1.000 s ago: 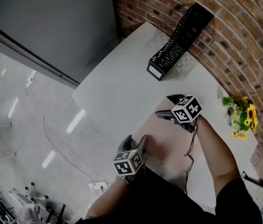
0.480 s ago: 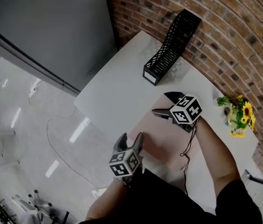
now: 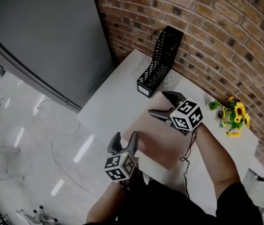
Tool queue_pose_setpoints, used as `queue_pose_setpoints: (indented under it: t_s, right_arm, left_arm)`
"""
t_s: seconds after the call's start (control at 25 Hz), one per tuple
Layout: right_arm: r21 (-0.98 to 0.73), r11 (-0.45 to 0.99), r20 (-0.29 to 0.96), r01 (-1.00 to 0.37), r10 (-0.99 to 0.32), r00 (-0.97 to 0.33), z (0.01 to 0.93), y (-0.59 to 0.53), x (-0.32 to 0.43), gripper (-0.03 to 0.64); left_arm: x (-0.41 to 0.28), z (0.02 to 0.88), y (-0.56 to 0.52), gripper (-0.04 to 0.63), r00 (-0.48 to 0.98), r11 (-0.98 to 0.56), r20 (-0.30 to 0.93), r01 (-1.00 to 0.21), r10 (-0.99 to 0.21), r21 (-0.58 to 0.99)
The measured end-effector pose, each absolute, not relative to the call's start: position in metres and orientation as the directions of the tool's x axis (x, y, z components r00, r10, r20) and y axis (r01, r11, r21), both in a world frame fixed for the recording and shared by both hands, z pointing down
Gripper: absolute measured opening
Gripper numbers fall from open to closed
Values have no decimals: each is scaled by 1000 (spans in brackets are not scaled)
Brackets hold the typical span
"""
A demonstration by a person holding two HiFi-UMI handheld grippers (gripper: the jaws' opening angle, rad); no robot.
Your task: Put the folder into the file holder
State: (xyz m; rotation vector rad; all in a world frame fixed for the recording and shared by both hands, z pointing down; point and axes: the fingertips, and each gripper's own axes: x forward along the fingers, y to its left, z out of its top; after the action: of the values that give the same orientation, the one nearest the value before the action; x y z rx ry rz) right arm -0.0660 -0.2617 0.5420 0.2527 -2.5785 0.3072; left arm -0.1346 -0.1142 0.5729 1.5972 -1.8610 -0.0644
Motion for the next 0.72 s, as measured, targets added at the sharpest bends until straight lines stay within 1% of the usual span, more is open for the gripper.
queue_pose_setpoints:
  t_s: [0.2,0.36,0.52,0.64,0.68,0.72]
  right_arm:
    - [-105,955,388,-277,-217,-896,484,-268,-61,420]
    - [-68,942,293,-330,-297,-909,448,-272,-47,427]
    - [-62,928,233,-368,-345,-909,425,-269,-32,442]
    - [-94,910,190,-403,-381,-905,411,-272,-20,463]
    - [-107,903,177,-417,-395,-901,407,-274,-15,463]
    - [-114,896,167,-429,-409,-897,404,-275,-10,432]
  left_arm:
    - [-144,520,-130,307,-54,191,349,-909,-936,371]
    - [-144,486,-144,305,-52,137,265,-939,-963,315]
    - [-138,460,-152,307,-42,101,208,-954,-977,281]
    - [-133,436,-160,305,-33,70,148,-965,-988,253]
    - [-131,430,-162,305,-28,58,133,-971,-991,231]
    - [-127,425,-164,305,-21,47,123,-977,-992,209]
